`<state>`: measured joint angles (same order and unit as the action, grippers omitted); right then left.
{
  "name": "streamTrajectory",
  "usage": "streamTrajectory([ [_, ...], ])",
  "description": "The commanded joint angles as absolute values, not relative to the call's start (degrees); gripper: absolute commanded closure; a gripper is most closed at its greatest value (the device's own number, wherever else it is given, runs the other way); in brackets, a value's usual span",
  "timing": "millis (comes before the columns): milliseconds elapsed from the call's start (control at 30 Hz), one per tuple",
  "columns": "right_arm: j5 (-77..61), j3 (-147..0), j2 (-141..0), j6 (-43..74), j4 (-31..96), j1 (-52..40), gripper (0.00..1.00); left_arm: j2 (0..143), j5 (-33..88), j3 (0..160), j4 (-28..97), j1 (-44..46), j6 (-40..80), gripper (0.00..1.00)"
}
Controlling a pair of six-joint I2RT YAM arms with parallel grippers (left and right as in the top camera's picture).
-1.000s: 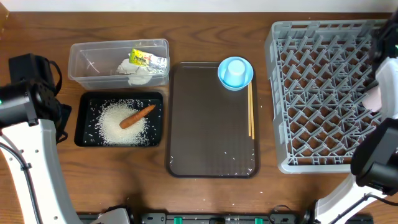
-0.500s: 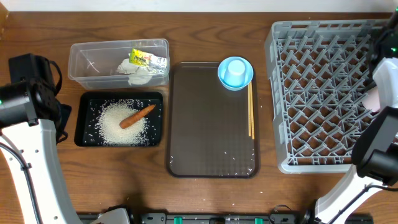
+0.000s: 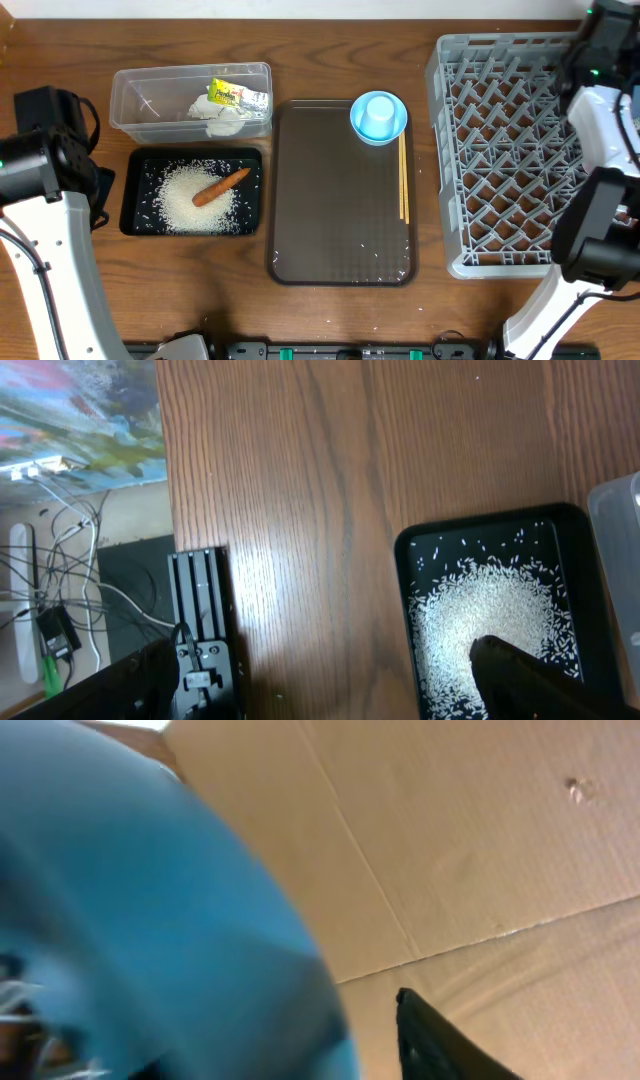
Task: Sort waste into correct bins and load items into the dishwasher rack
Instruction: 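Lift the blue plate with the right gripper and carry it into the rack, then release the plate in the rack and move the right gripper to the light-blue bowl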
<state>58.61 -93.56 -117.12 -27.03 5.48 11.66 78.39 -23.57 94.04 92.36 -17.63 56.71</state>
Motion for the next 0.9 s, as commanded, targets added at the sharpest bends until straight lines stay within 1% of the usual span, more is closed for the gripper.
streamTrajectory([
  [0,62.15,-93.27,-117.19,-21.50,6.98,8.82,0.47,78.37,-24.93,93.95,96.77,-17.98,56.38,0.05],
  [133,61.67,-93.30,-115.20,-14.94,12.16,6.22,0.36,78.37,-24.93,93.95,96.77,-17.98,56.38,0.05],
  [233,56.12,-93.49,-112.49,-9.19,19.16,5.13,0.30,78.37,-24.93,93.95,96.77,-17.98,56.38,0.05],
  [300,47.44,-93.84,-110.21,-4.27,25.17,4.86,0.26,78.37,-24.93,93.95,96.77,-17.98,56.38,0.05],
  [367,34.15,-94.11,-107.44,0.25,30.68,4.89,0.23,78.37,-24.91,93.95,96.77,-17.98,56.38,0.05],
  [467,18.72,-94.11,-103.61,5.96,34.02,5.06,0.27,78.37,-24.91,93.95,96.77,-17.98,56.38,0.05],
  [533,12.08,-94.11,-100.97,8.12,34.06,4.97,0.30,78.37,-24.91,93.95,96.77,-18.00,56.38,0.05],
  [600,8.84,-94.11,-98.67,10.50,33.87,4.80,0.28,78.37,-24.93,93.95,96.77,-17.98,56.38,0.04],
  [767,3.25,-94.11,-92.01,14.85,34.35,3.36,0.28,78.37,-24.93,93.95,96.77,-17.98,56.38,0.05],
  [833,1.10,-94.11,-89.41,15.44,35.42,2.17,0.24,78.37,-24.91,93.95,96.77,-17.98,56.38,0.05],
  [867,0.10,-94.11,-88.33,15.77,36.12,1.58,0.17,78.37,-24.93,93.95,96.77,-17.98,56.38,0.05],
])
